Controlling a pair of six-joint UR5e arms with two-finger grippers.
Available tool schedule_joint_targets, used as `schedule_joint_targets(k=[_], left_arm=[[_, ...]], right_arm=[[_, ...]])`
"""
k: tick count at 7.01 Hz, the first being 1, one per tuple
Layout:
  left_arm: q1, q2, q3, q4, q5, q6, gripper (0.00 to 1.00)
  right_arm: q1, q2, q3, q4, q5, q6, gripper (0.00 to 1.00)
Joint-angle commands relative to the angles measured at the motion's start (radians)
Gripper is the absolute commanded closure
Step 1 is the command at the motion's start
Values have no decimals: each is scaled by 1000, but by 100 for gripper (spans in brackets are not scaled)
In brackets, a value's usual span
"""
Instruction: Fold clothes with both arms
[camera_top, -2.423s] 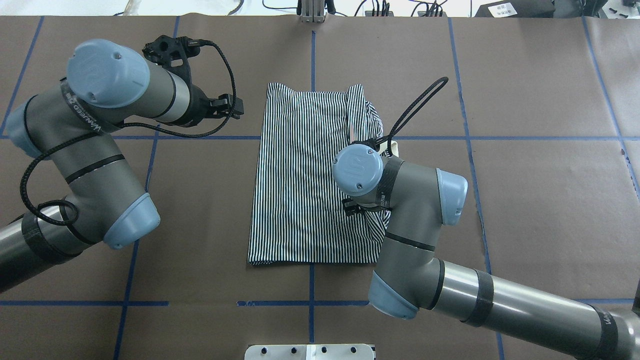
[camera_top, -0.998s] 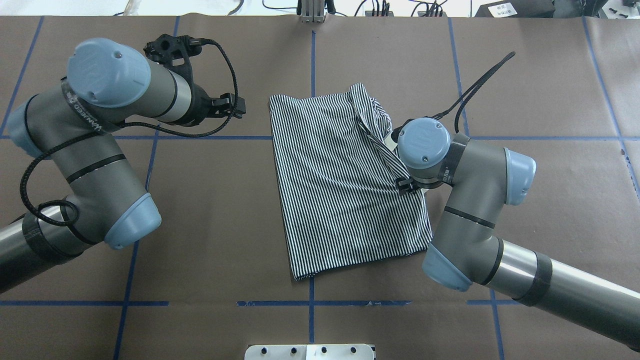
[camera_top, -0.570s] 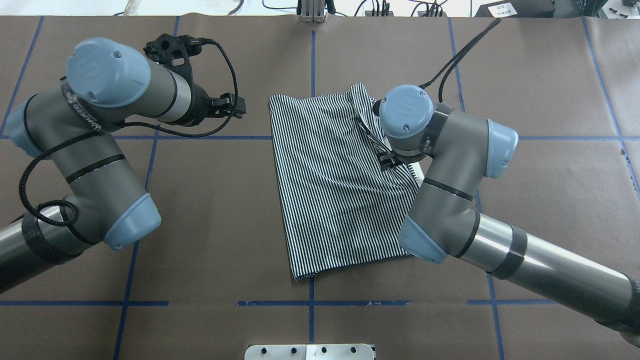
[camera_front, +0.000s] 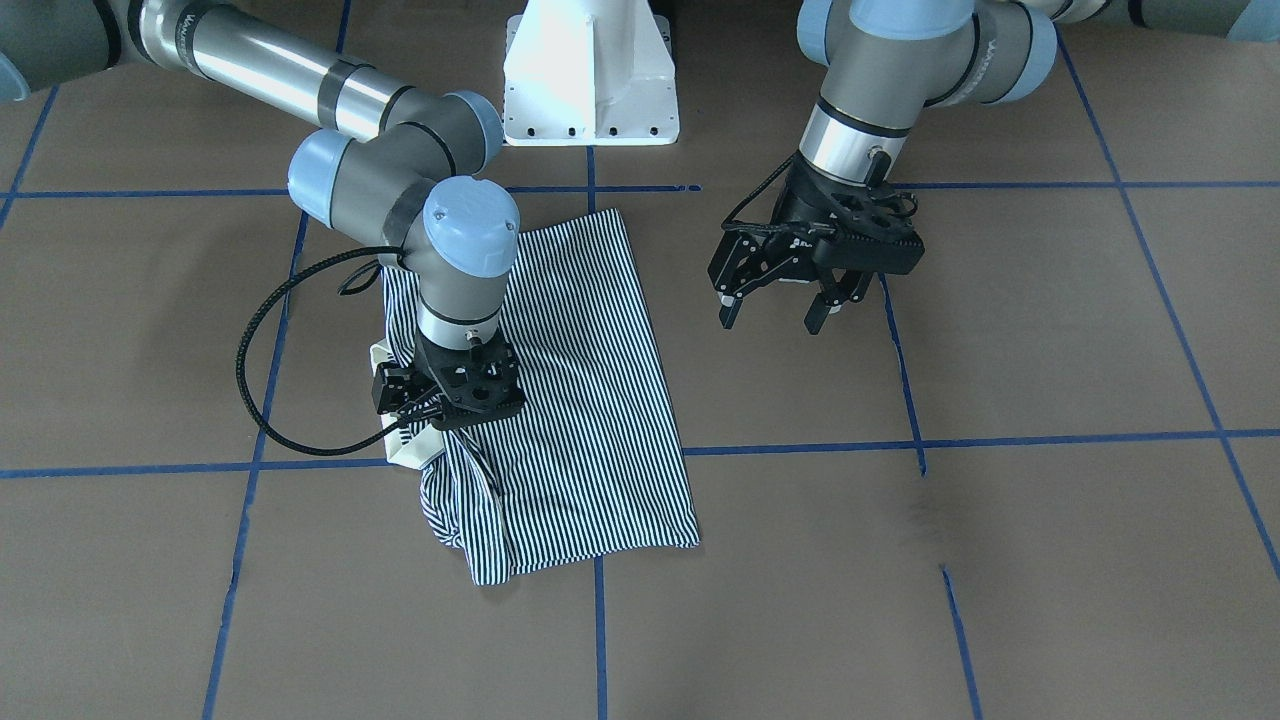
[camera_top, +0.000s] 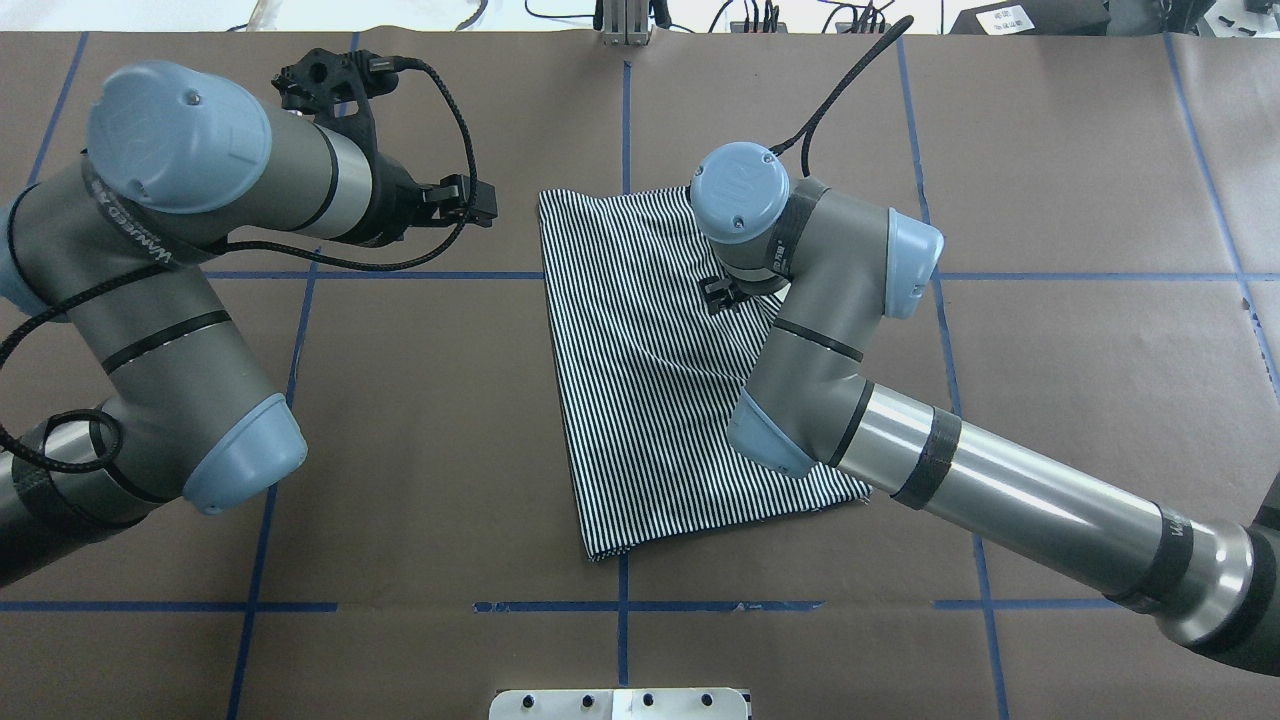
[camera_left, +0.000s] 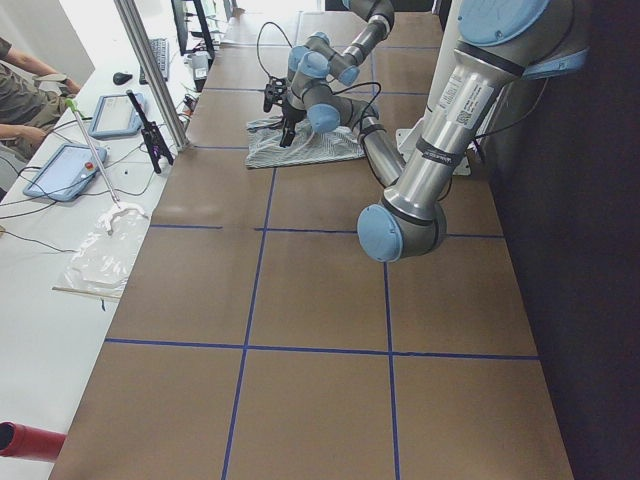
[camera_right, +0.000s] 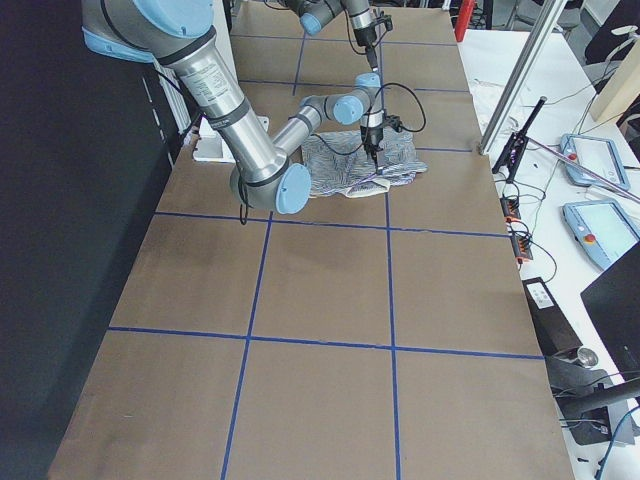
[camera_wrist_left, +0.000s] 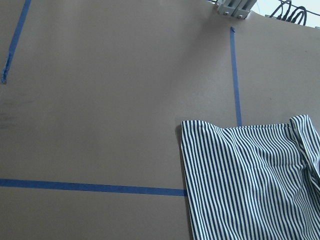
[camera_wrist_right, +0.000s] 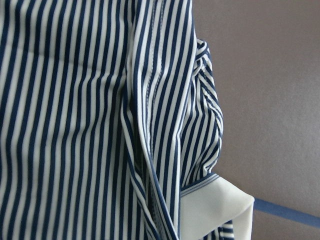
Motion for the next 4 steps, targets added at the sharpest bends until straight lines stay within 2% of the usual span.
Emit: schedule_joint_targets(k=[1,4], left_arm=[[0,5,-12,-1,0,2,0],[0,2,-12,0,0,2,0]], right_arm=[[-1,1,-19,12,2,-18,0],[22,-4,-34,9,2,-51,0]])
